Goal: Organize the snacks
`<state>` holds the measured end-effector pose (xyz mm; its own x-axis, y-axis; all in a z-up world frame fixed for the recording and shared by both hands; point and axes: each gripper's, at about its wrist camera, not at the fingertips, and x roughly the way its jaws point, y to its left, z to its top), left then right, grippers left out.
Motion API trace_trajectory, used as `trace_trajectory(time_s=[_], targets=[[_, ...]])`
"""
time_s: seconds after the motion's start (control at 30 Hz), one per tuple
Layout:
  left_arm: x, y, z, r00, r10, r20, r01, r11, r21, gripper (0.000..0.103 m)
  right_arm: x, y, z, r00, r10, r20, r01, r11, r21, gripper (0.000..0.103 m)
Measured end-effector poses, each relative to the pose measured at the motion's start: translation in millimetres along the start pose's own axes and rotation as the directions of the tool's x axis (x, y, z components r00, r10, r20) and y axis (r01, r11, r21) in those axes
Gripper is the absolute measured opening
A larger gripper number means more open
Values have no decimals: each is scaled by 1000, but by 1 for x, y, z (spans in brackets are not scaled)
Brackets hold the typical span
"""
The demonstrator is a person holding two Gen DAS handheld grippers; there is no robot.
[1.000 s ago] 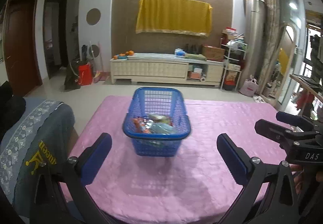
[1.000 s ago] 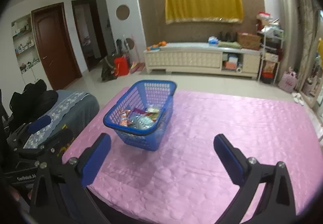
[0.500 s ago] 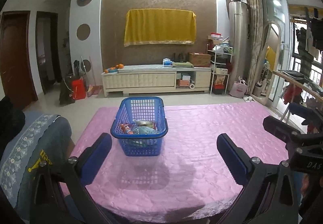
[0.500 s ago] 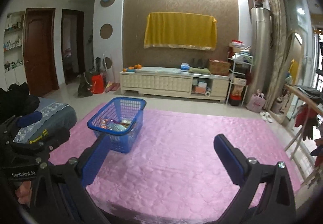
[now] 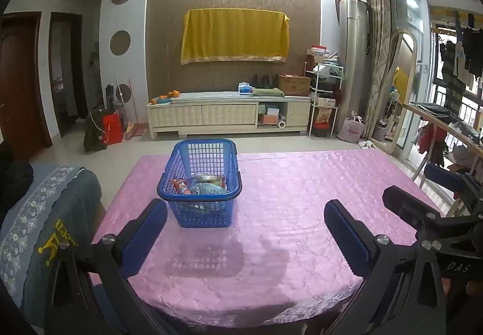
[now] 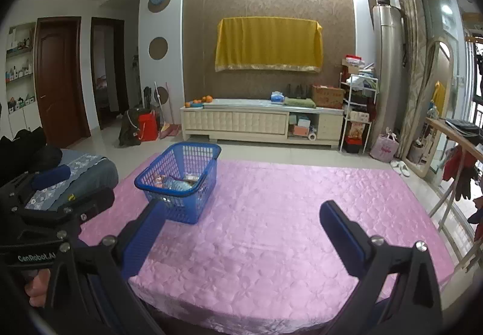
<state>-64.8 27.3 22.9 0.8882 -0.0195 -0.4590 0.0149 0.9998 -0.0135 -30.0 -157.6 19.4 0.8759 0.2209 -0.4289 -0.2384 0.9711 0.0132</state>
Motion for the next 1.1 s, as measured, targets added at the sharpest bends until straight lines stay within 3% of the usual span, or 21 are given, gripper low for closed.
trace_trajectory(time_s=[1.1], targets=[[-1,-3,-3,1000,-3,-23,3,1000,1,103,2,0,-3,999,-7,-38,8,1000,13,103]])
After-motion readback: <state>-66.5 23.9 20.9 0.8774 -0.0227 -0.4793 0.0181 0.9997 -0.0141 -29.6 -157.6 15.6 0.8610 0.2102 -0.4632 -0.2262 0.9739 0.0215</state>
